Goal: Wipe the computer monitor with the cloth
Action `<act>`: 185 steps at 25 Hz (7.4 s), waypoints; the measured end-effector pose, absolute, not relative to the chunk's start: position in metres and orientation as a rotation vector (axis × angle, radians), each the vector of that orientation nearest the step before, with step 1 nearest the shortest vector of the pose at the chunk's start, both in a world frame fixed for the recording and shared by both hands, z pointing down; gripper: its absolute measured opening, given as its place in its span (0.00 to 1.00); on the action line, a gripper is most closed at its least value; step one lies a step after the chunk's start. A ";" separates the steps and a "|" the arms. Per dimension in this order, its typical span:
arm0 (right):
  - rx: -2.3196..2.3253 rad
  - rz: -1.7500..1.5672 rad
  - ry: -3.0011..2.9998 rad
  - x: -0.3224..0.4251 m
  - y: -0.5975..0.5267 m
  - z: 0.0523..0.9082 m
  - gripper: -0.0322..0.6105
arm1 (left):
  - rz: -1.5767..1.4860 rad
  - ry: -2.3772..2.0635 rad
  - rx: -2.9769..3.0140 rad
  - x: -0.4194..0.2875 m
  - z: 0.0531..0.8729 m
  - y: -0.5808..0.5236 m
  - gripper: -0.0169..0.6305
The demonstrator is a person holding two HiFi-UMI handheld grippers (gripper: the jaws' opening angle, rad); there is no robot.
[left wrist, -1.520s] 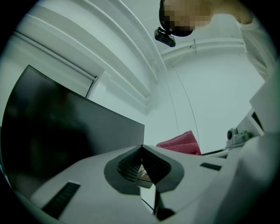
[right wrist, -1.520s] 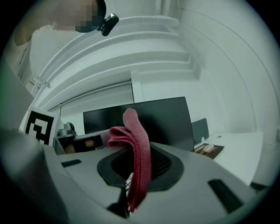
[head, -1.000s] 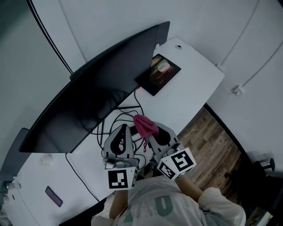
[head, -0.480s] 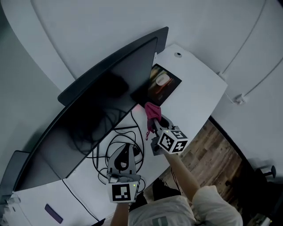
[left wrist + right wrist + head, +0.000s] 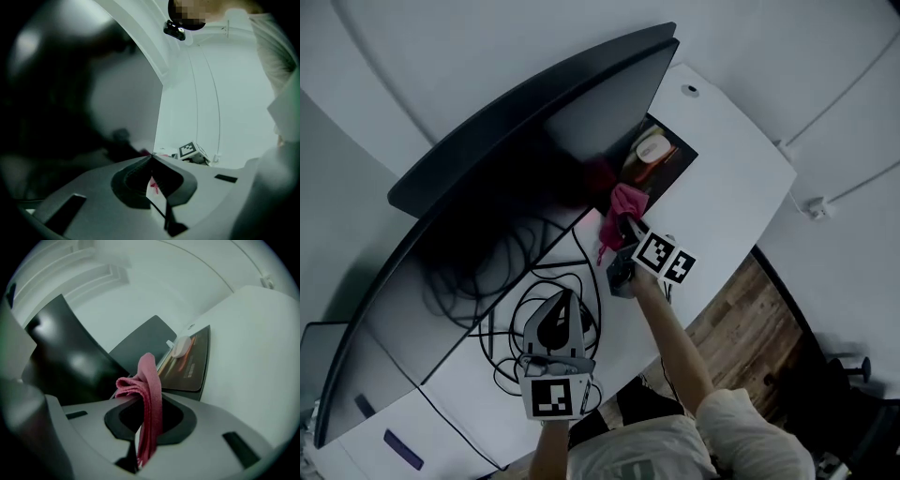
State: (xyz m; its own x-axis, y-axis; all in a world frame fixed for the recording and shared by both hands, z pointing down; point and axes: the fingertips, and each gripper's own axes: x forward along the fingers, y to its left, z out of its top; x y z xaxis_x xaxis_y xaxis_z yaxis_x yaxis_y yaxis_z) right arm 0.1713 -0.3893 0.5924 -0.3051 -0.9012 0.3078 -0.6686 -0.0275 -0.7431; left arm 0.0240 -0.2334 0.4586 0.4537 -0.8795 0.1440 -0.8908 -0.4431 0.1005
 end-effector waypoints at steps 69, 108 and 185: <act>-1.123 -0.668 3.090 -0.210 -0.154 0.567 0.14 | 0.017 -2.161 1.901 -0.252 0.489 -0.053 0.05; -0.862 -0.884 2.954 -0.359 -0.040 0.545 0.14 | -0.018 -2.492 1.448 -0.399 0.502 0.092 0.05; -0.391 2.511 2.369 -0.330 -0.025 0.186 0.14 | -0.331 -2.633 1.914 -0.324 0.248 0.057 0.05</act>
State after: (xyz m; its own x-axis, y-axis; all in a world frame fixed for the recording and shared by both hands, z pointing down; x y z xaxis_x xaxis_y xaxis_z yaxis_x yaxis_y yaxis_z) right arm -0.3299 -0.0252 0.1859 -0.9206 -0.3852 0.0647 0.0870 -0.0405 0.9954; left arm -0.3239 0.0572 0.2476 -0.3099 -0.9244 -0.2225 -0.9507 0.2980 0.0861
